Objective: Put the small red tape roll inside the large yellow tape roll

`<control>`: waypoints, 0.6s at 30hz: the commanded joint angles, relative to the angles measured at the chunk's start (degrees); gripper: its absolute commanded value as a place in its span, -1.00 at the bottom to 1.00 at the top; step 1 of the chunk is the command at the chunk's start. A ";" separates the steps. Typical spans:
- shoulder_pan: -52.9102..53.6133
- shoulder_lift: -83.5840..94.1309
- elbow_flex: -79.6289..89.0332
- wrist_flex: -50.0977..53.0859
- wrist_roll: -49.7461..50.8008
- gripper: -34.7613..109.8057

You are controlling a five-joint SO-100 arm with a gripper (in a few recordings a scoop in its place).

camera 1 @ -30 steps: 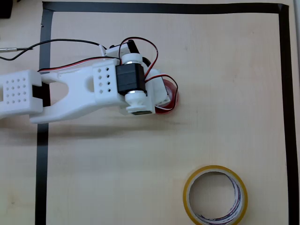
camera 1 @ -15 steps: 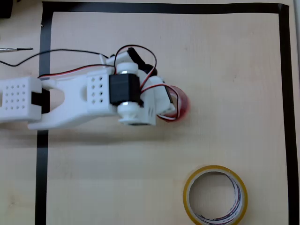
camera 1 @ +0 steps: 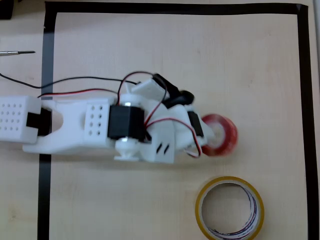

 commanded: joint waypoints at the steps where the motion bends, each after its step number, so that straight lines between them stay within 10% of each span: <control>1: 3.96 13.80 -5.80 -5.89 -0.53 -0.52; 18: 10.72 13.62 -5.89 -13.97 3.87 -0.52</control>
